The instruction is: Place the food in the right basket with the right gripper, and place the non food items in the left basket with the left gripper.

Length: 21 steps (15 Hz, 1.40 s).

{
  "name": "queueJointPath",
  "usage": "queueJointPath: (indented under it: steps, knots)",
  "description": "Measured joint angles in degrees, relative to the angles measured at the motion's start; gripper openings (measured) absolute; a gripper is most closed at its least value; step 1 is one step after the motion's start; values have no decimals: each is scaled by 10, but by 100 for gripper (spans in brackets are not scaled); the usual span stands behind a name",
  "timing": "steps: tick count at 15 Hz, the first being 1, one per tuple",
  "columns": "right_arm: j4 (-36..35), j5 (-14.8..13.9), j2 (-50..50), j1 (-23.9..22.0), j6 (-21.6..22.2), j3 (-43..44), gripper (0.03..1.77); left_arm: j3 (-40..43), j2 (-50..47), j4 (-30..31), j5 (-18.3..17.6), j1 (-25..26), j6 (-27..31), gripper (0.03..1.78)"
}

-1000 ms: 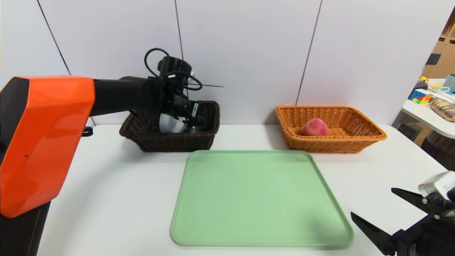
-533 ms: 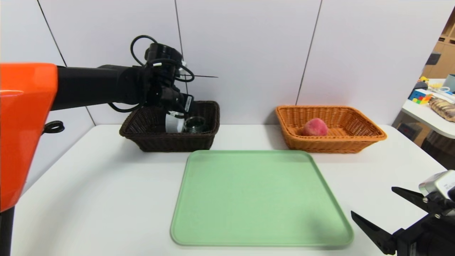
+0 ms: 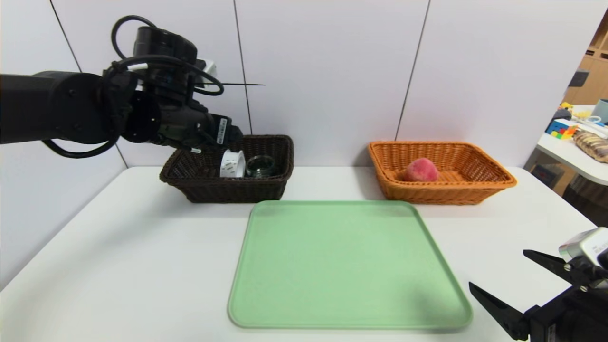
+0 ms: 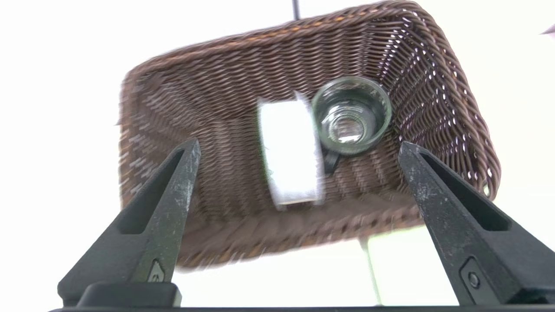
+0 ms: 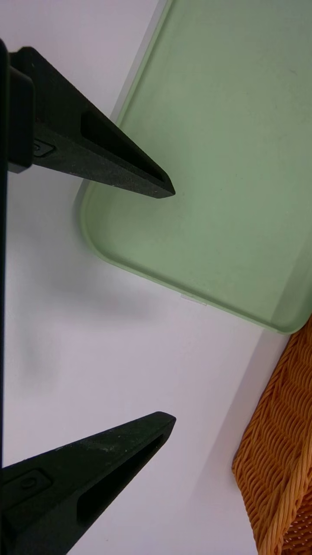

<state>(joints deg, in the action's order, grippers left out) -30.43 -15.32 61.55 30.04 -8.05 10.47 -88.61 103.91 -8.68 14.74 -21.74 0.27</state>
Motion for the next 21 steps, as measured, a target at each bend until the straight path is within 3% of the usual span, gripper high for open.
queueJointPath:
  steps: [9,14,17,21]
  knots:
    - [1,-1,1,-1,0,-1,170,232,-187,52,41,5,-7,167]
    - [2,-30,2,-5,0,4,170,395,-294,121,92,2,-11,169]
    - [1,-44,0,-23,0,4,170,459,-345,132,122,2,-26,169]
    - [1,-55,-8,-64,-14,1,170,524,-404,138,129,33,-31,169]
